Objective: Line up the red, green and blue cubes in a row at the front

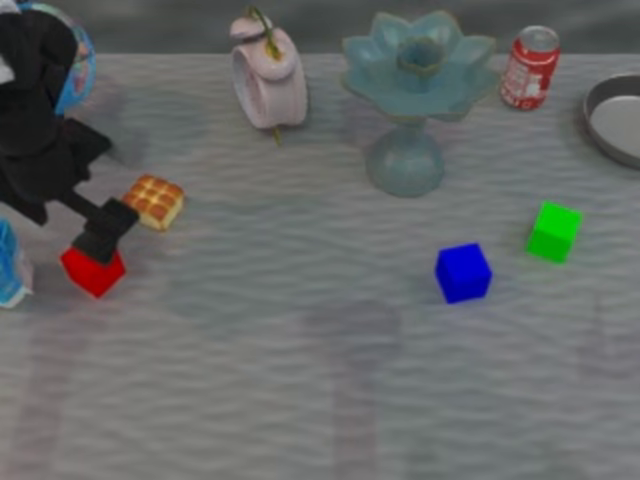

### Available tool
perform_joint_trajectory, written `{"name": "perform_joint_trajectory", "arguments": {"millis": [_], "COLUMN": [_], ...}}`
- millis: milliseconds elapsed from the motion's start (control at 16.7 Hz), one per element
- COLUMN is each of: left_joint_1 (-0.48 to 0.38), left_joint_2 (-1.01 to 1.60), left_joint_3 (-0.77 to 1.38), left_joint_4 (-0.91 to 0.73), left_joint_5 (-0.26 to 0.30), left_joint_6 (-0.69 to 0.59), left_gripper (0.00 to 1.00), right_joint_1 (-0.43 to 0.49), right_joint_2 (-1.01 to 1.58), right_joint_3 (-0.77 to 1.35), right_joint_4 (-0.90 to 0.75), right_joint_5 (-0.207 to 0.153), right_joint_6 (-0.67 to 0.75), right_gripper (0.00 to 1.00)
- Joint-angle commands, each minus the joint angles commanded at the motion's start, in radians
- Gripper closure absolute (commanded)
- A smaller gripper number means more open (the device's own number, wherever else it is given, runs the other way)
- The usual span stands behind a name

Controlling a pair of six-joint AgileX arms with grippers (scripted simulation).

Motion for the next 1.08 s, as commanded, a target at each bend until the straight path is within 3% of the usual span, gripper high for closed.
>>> {"name": "perform_joint_trajectory", "arguments": {"millis": [300, 600, 1080], "left_joint_1": [0.000, 0.000, 0.000], "left_joint_2": [0.094, 0.110, 0.110], "left_joint_3": [-0.097, -0.112, -0.112], "left_joint_4": [0.199, 0.225, 0.225], "left_joint_5": [0.001, 0.001, 0.001], "left_joint_6": [0.001, 0.001, 0.001], "left_gripper": [0.00, 0.00, 0.60], "right_joint_1": [0.000, 0.000, 0.000], "right_joint_2": [0.000, 0.000, 0.000], "right_joint_3": [0.000, 0.000, 0.000], "right_joint_4": [0.000, 0.000, 0.000], "right_joint_5": [0.000, 0.000, 0.000], "right_joint_6": [0.000, 0.000, 0.000], "right_gripper": [0.00, 0.00, 0.00]}}
